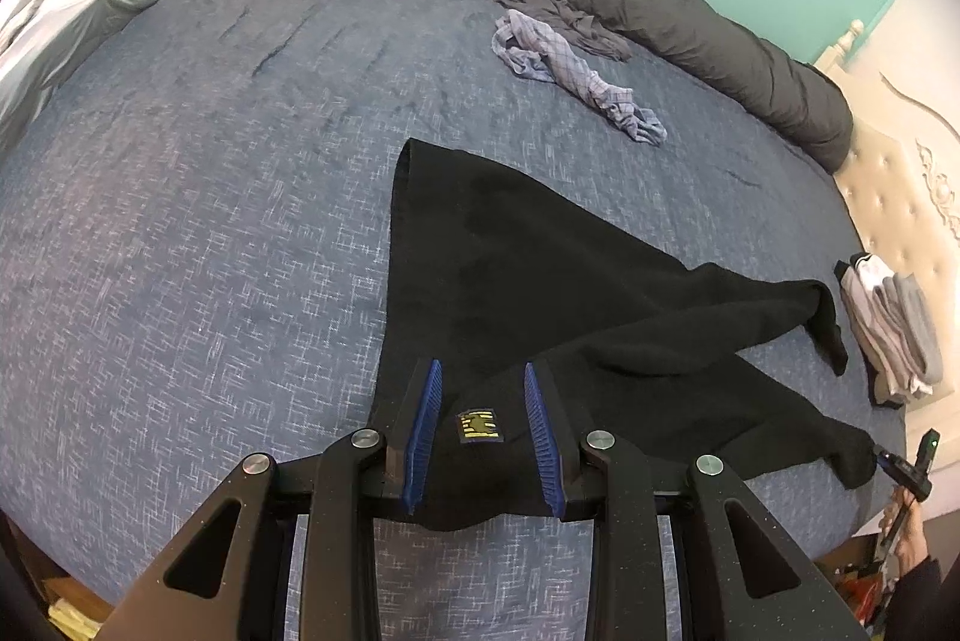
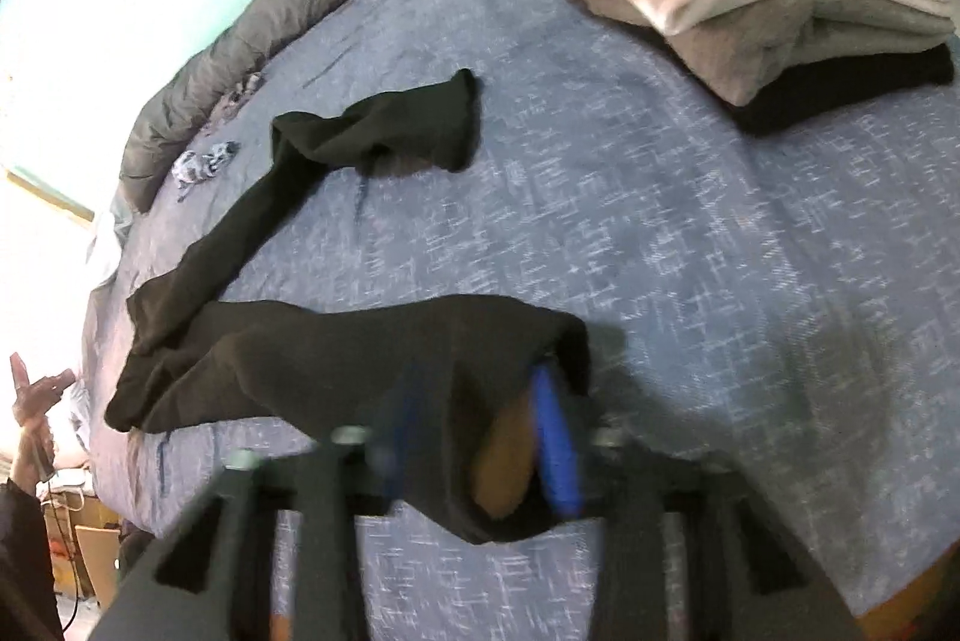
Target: Fold clothes
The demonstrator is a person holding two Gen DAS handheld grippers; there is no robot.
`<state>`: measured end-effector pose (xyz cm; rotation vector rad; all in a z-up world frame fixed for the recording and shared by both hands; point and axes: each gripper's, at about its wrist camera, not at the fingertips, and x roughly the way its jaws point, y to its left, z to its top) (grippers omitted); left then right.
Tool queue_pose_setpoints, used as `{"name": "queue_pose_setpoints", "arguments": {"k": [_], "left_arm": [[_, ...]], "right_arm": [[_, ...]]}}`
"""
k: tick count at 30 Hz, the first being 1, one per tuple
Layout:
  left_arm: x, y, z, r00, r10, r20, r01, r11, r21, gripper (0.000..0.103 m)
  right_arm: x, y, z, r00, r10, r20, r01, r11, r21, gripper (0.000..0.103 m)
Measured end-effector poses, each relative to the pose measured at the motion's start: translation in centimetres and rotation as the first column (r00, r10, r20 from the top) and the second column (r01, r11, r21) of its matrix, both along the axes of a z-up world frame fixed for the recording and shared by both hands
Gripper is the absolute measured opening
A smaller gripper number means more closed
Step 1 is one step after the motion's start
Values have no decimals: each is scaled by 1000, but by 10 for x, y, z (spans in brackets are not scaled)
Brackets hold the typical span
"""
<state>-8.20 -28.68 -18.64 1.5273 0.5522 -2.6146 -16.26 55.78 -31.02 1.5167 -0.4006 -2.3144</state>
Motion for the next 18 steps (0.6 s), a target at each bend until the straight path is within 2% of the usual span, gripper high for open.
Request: {"name": "queue_pose_setpoints", "arguments": {"k": [6, 9, 13, 18], "left_arm": [[-1, -1, -1, 1000, 0, 2, 0, 1000, 0, 32], [-2, -2, -2, 1000, -2, 2, 2, 1000, 1, 32], [-2, 1, -4, 1000, -6, 4, 6, 1000, 9, 32], [-2, 7, -2, 1000, -17, 7, 17, 1000, 5, 32]], "right_arm": [[34, -14, -1, 984, 175, 9, -176, 984, 35, 3], [55, -12, -15, 970, 231, 71, -237, 967, 90, 3], [71, 8, -27, 970, 216, 117, -226, 970, 89, 3], [70, 20, -15, 975, 181, 128, -181, 983, -9, 5]]}}
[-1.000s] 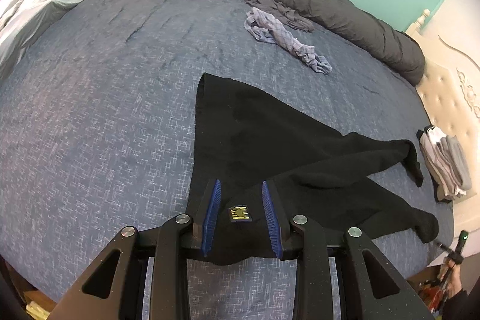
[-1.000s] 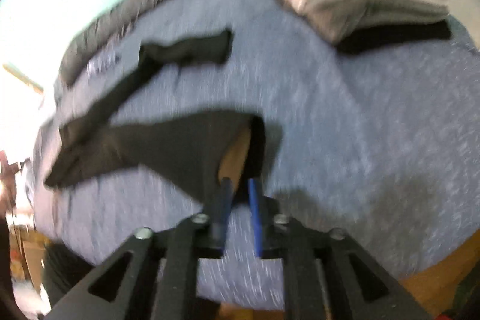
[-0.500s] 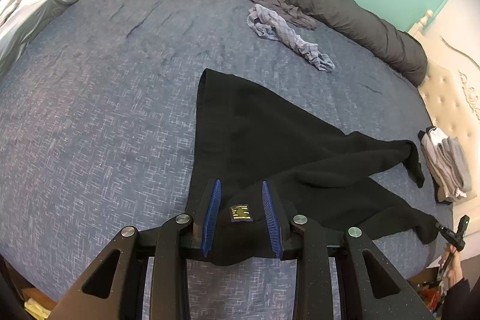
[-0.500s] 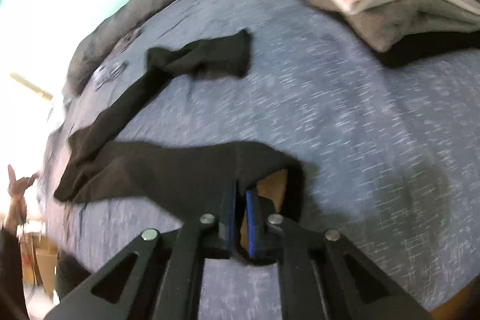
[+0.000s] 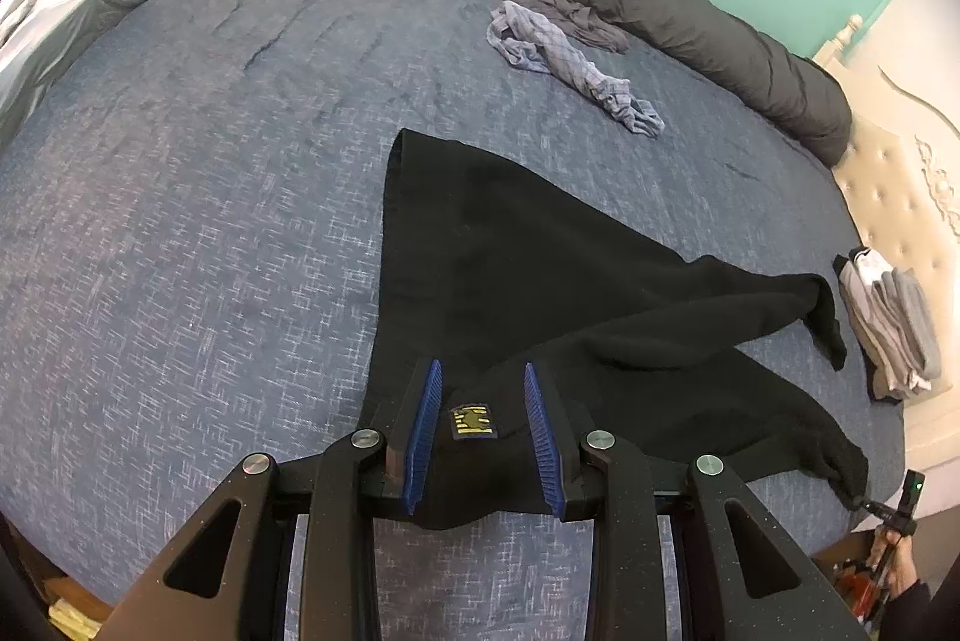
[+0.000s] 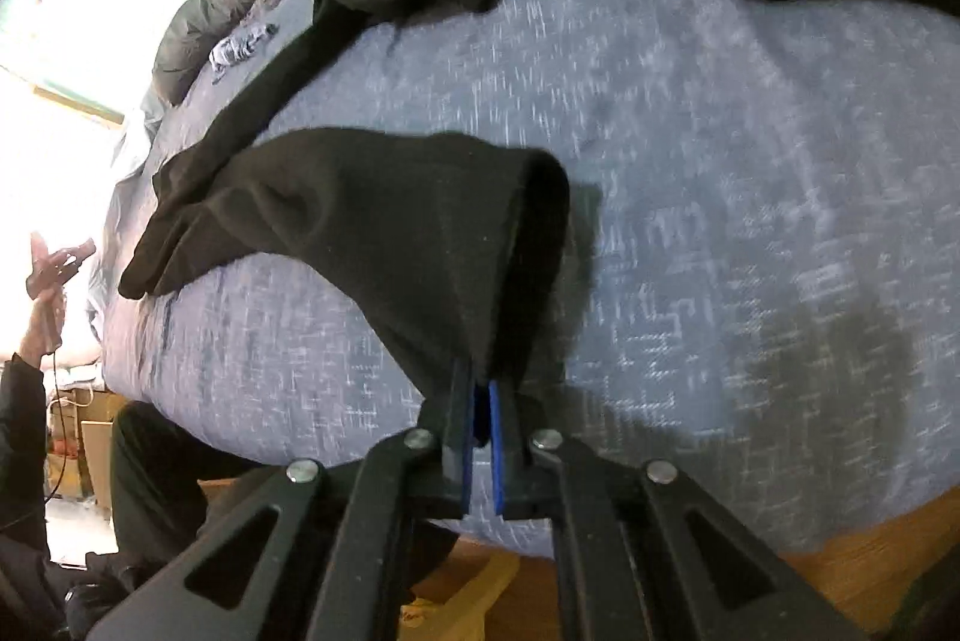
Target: Fold clothes
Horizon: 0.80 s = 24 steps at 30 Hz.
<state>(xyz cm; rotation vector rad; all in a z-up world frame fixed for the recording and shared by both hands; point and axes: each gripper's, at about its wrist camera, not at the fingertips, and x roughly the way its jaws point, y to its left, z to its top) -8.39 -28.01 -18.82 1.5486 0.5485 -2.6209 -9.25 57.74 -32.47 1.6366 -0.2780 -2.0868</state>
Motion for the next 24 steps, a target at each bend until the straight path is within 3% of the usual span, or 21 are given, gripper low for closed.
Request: {"name": "queue_pose_setpoints", "arguments": {"k": [2, 4, 5, 6, 11, 14, 17, 20, 24], "left_arm": [[0, 1, 3, 1000, 0, -7, 0, 1000, 1, 32], [0, 0, 5, 1000, -1, -11, 1, 1000, -2, 32], [0, 0, 6, 1000, 0, -10, 0, 1000, -3, 32], [0, -1, 6, 1000, 3, -8, -3, 1000, -3, 32], [-1, -3, -2, 1000, 15, 11, -15, 1000, 1, 32], [1, -3, -12, 999, 11, 33, -11, 1000, -4, 32], [4, -7, -25, 998, 9, 58, -8, 1000, -14, 34], [9, -19, -44, 995, 26, 93, -26, 1000, -5, 39], [13, -29, -69, 992, 31, 126, -32, 999, 10, 41]], "right_arm": [[-2, 3, 12, 999, -26, -34, 25, 999, -22, 9], [-8, 8, 24, 995, -69, -70, 65, 996, -65, 20], [-12, 11, 28, 992, -100, -83, 93, 992, -82, 40], [-17, 13, 29, 986, -137, -90, 129, 988, -90, 52], [-49, 4, 13, 971, -226, -74, 224, 974, -27, 52], [-59, -6, -7, 977, -209, -42, 209, 978, 3, 52], [-59, -18, -17, 986, -160, -53, 163, 985, 57, 49], [-61, -17, -18, 982, -165, -89, 170, 984, 54, 15], [-69, -17, -14, 978, -167, -121, 178, 981, 80, 5]]}}
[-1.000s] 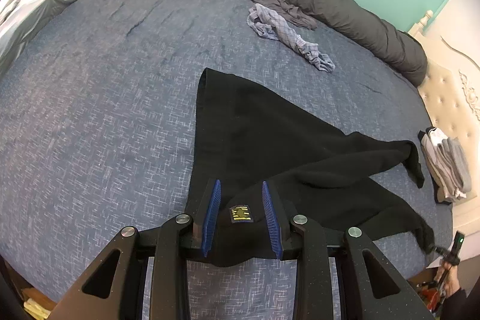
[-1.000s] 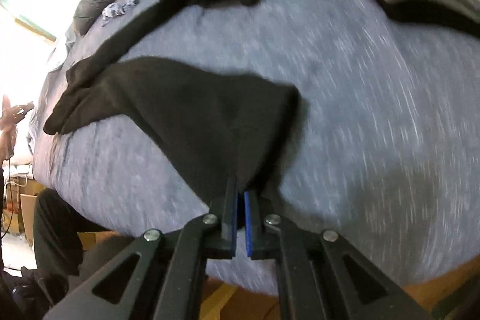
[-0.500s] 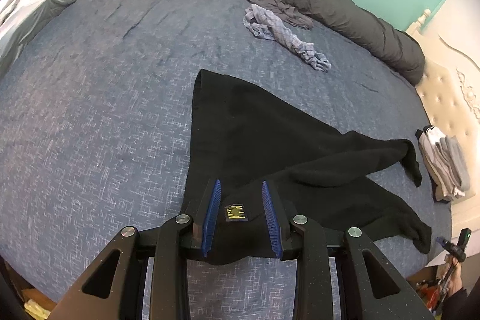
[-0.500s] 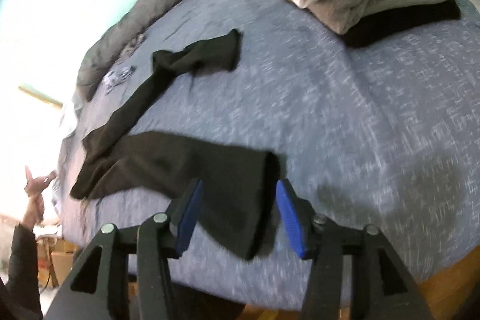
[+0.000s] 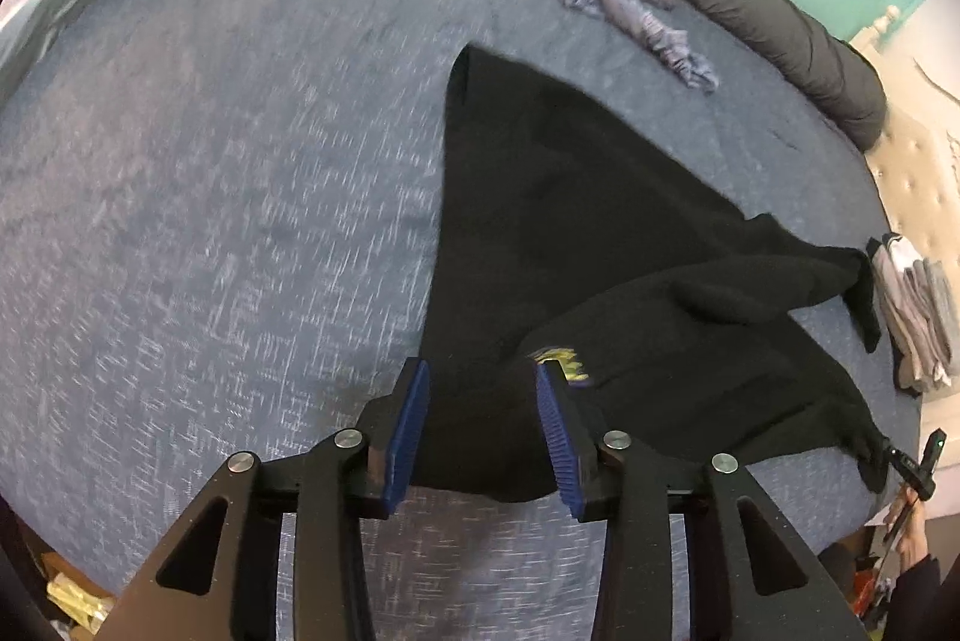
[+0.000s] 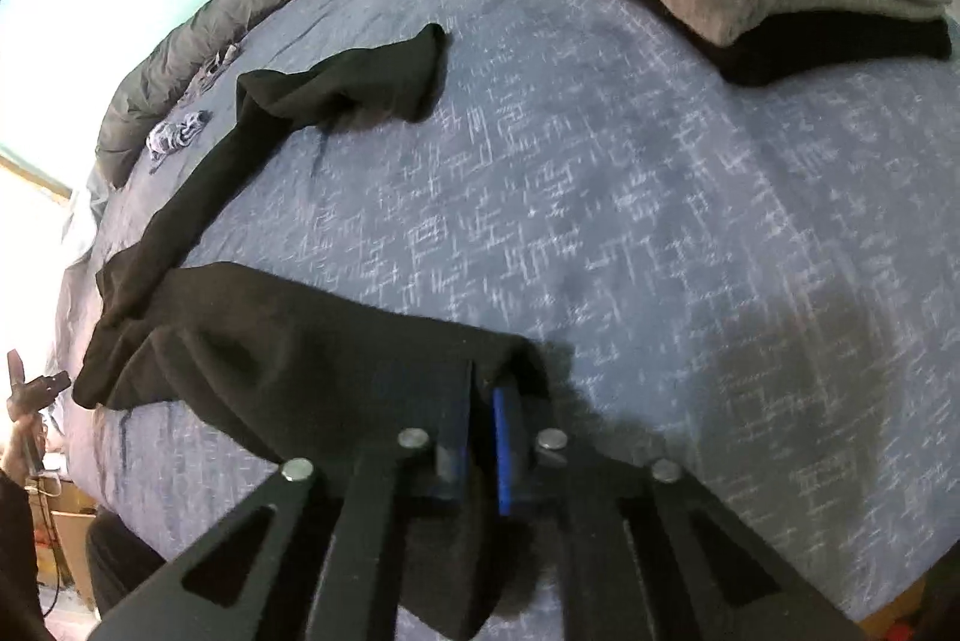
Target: Fold clothes
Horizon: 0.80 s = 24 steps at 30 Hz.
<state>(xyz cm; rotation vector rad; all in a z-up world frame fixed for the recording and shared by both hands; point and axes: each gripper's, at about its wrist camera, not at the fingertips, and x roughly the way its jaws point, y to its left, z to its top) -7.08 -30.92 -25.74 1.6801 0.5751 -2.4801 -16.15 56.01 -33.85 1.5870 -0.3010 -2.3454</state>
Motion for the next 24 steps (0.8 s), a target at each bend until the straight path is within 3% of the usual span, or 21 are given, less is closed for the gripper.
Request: {"name": "queue_pose_setpoints", "arguments": {"k": [6, 10, 18, 24], "left_arm": [[9, -10, -33, 1000, 1, 22, -1, 999, 43, 46], [21, -18, -36, 1000, 11, -14, -10, 997, 72, 46], [51, -19, -29, 997, -44, -62, 50, 994, 101, 49], [48, -7, -38, 993, -91, -70, 98, 991, 95, 49]], "right_arm": [[-15, -2, 23, 996, -24, -88, 29, 998, 57, 4], [-31, -6, 30, 990, -54, -131, 70, 991, 116, 3], [-47, -15, 12, 993, -62, -99, 74, 990, 120, 3], [-38, -11, 10, 995, -52, -87, 62, 991, 115, 3]]}}
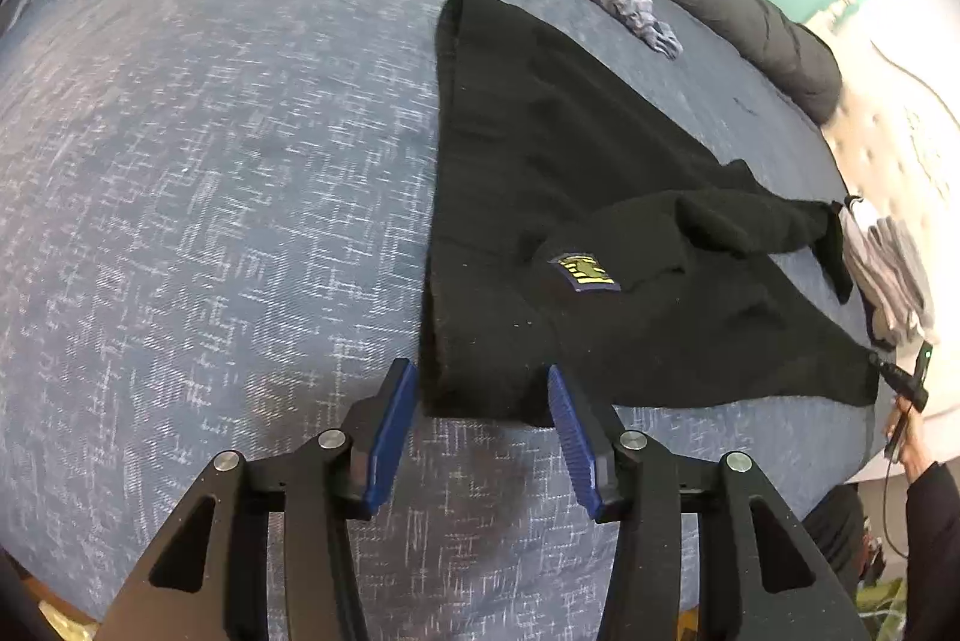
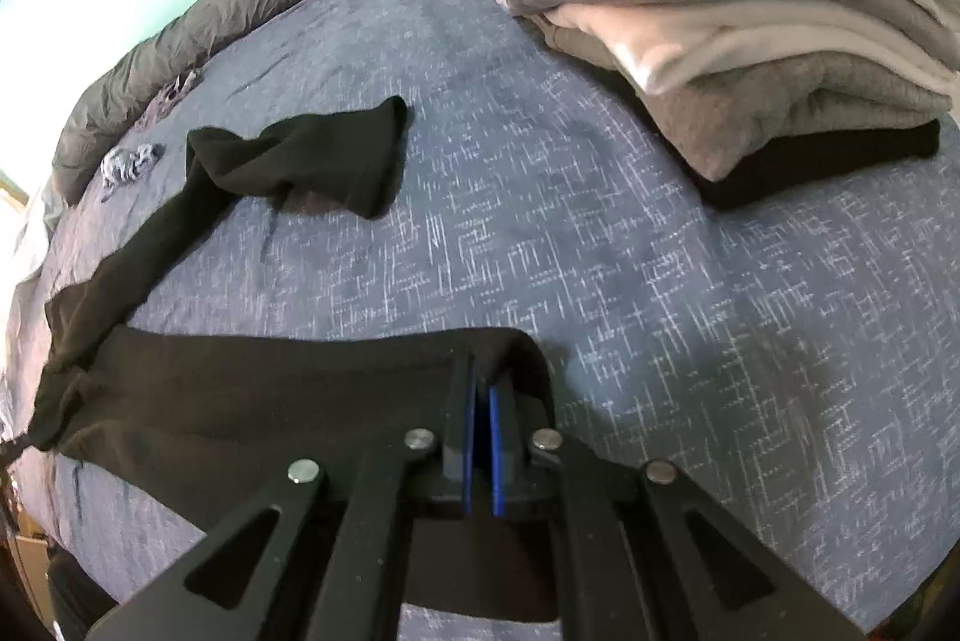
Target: Fold clothes
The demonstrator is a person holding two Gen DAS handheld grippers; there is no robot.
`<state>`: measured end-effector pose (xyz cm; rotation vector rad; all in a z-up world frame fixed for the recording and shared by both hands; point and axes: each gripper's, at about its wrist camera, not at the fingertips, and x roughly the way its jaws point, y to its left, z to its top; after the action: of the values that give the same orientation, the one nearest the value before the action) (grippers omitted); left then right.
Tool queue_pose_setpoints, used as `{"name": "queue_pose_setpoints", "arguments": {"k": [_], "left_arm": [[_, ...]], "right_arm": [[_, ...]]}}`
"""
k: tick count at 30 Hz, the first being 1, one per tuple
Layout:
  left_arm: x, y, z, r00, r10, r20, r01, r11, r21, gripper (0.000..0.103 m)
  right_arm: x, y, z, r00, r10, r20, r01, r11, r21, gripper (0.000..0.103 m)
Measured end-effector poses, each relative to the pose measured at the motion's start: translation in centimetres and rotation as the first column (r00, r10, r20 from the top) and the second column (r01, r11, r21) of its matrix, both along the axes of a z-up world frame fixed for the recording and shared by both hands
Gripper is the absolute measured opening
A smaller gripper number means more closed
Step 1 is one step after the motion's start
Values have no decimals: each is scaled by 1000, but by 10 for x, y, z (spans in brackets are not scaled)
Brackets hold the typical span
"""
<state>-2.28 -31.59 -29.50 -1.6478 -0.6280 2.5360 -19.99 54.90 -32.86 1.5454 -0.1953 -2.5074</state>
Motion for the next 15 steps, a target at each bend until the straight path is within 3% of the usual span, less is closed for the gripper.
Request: {"name": "queue_pose_setpoints", "arguments": {"k": [4, 5, 6, 8, 15], "left_arm": [[-8, 10, -6, 1000, -29, 9, 29, 999, -20, 49], [-11, 12, -4, 999, -33, 4, 33, 999, -25, 43], [-13, 15, -2, 999, -37, -1, 37, 999, -31, 27], [-18, 19, 1, 999, -46, -10, 45, 998, -42, 12], [-48, 1, 55, 993, 22, -119, -32, 996, -81, 6]], "right_arm": [[0, 1, 1, 1000, 5, -1, -5, 1000, -8, 3], [0, 0, 2, 1000, 7, -5, -7, 1000, -8, 3], [0, -1, 4, 1000, 9, -9, -9, 1000, -9, 3], [-2, -1, 8, 1000, 10, -21, -10, 1000, -9, 3], [-17, 0, 29, 997, 5, -75, -3, 1000, 26, 3]]}}
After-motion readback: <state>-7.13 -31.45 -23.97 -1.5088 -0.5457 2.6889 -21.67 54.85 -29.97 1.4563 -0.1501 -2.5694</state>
